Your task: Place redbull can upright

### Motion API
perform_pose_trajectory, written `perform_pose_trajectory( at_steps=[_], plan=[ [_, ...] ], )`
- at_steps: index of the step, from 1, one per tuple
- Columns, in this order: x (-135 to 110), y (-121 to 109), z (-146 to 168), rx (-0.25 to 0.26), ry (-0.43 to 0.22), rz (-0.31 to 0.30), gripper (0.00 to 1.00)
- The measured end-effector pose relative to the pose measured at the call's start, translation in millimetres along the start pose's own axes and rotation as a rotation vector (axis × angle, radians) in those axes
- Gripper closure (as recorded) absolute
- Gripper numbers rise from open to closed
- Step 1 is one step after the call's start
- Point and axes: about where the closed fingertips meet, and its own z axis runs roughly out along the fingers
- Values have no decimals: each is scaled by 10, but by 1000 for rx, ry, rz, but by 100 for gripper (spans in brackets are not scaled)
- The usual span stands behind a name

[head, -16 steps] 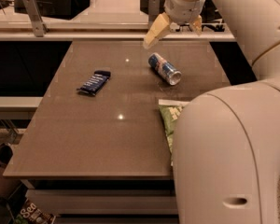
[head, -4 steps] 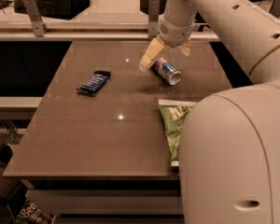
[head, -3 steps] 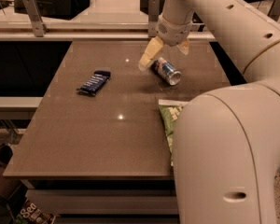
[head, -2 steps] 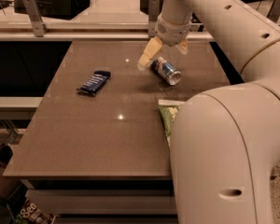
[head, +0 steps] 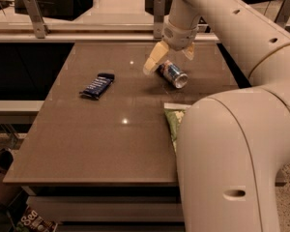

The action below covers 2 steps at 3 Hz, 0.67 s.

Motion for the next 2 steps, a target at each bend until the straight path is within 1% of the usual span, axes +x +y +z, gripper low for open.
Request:
perform_pose_trajectory(
  at_steps=[1,2],
  plan=[
    [1,-33,44,-9,3,5,0],
    [-13,-50,88,-14,12,-3,0]
  ],
)
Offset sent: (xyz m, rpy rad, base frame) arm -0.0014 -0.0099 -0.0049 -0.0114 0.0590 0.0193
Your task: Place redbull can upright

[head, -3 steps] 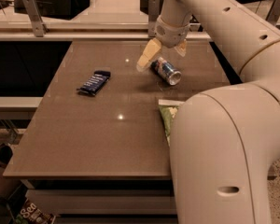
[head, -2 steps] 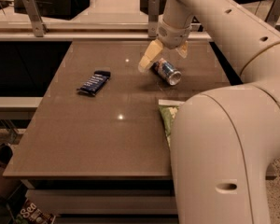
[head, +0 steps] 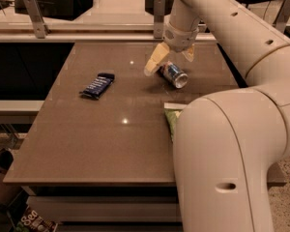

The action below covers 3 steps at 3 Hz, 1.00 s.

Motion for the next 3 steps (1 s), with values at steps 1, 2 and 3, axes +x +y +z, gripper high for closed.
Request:
perform_pose_trajectory(
  at_steps=[1,2,3],
  plan=[
    [-44,13,64,-8,7,-15,0],
    [-83,31,135,-19,9,-23,16],
    [-134,23,173,-17,-5,-24,36]
  ],
)
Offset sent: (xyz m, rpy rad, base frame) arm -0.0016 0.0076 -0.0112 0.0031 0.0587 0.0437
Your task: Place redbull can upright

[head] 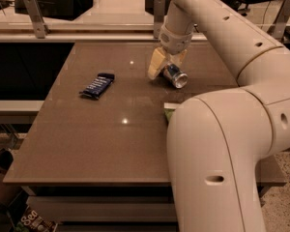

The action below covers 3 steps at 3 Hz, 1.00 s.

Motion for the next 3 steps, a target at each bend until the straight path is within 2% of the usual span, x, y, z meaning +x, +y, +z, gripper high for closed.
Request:
perform_pose_trajectory(
  at_steps=[2,3],
  plan=[
    [-74,-10,75,3,-16,-2,81],
    [-95,-10,81,3,-19,-2,100]
  ],
)
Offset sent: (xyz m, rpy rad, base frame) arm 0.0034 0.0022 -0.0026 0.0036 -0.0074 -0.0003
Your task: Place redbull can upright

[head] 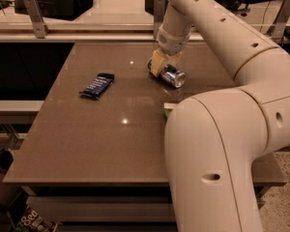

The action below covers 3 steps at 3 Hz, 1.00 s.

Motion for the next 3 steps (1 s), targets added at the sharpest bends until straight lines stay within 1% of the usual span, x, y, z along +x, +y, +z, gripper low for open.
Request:
perform_pose_trajectory(
  at_steps=[1,2,3],
  plan=[
    [-6,-7,0,2,-1,1,100],
    [59,-73,-82,22,-1,16,100],
    [190,-149,-187,46,-4,54,100]
  ],
)
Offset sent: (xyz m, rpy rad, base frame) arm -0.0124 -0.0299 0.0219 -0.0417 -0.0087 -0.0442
